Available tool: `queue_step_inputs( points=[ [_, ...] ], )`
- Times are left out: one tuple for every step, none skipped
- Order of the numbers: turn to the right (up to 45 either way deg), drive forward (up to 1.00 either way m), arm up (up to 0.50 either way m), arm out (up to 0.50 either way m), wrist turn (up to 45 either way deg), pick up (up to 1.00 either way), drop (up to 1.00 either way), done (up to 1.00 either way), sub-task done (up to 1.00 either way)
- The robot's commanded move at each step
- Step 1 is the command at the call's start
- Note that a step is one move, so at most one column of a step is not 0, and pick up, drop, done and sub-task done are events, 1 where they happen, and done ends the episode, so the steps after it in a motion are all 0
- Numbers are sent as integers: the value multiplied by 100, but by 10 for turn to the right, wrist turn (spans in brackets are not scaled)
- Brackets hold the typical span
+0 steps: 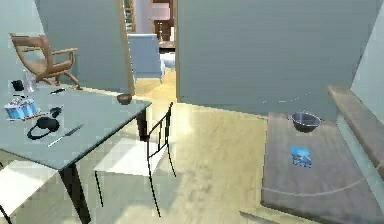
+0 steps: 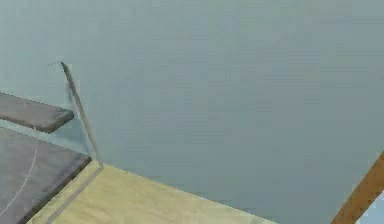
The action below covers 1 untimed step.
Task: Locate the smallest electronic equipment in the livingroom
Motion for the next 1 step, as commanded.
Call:
queue_step_inputs(
  points=[
    [0,100,0,0,0,0,0,0,0]
  ],
)
